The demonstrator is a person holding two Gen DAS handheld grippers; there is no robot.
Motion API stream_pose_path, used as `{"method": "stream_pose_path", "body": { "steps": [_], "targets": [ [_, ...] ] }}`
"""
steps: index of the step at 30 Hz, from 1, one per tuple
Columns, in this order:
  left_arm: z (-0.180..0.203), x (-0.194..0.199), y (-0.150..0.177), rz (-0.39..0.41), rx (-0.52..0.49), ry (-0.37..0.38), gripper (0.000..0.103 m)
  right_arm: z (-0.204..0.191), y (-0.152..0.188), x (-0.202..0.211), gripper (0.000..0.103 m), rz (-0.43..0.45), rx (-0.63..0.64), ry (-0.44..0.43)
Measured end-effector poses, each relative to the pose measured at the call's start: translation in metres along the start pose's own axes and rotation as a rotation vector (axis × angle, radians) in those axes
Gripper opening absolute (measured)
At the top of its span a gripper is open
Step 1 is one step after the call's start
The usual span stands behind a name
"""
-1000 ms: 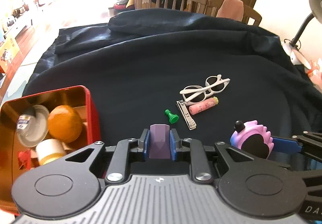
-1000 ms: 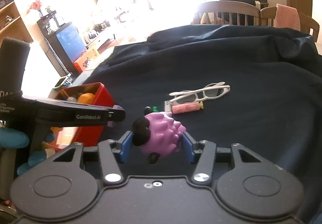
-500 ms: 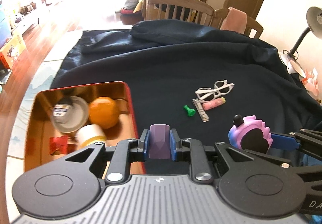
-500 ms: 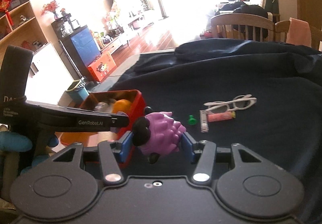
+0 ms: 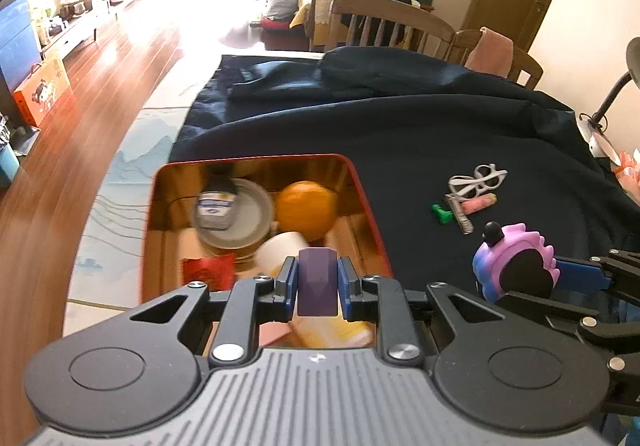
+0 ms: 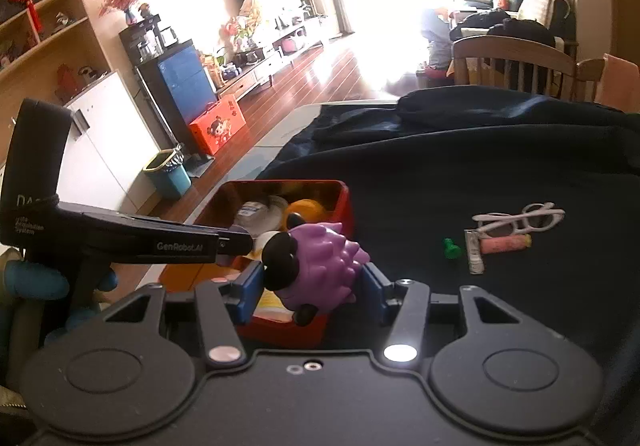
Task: Organize rigid objects
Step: 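Carry the purple block with the left tool while the right tool carries the hedgehog to the box, then open the left tool to drop the block in the box while the right tool releases the hedgehog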
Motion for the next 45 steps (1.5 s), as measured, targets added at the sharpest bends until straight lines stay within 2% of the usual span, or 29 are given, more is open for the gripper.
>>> {"method": "stream_pose_path", "body": {
  "steps": [12, 20, 28, 34, 39, 45],
  "targets": [
    [-0.046, -0.027, 0.000, -0.026, -0.008, -0.005, 0.020, -0.025, -0.007, -0.063, 0.051, -0.072, 0.093, 0.061],
    [-0.049, -0.044, 0.001, -0.017, -0.068, 0.002, 0.020, -0.026, -0.012, -0.097, 0.051, -0.129, 0.166, 0.124],
    [-0.051, -0.059, 0.011, -0.035, -0.089, 0.013, 0.020, -0.028, -0.034, -0.122, 0.051, -0.135, 0.222, 0.121],
    [-0.050, -0.067, 0.016, -0.046, -0.116, 0.020, 0.020, -0.017, -0.028, -0.134, 0.052, -0.173, 0.212, 0.145],
    [-0.052, -0.074, 0.020, -0.065, -0.115, 0.022, 0.020, -0.016, -0.021, -0.128, 0.052, -0.172, 0.191, 0.138],
    [-0.048, -0.076, 0.022, -0.046, -0.148, 0.012, 0.020, -0.018, -0.009, -0.128, 0.052, -0.192, 0.193, 0.144]
  ]
}}
Point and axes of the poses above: each gripper's, at about its wrist camera, not at the fingertips, and x roughly against the way its jaws point, z to its right, y to its underside, the point moved 4 cm from there along -x, roughly the way its jaws point, and after that the axes turned 13 degrees about -y, right-handed, at the moved point
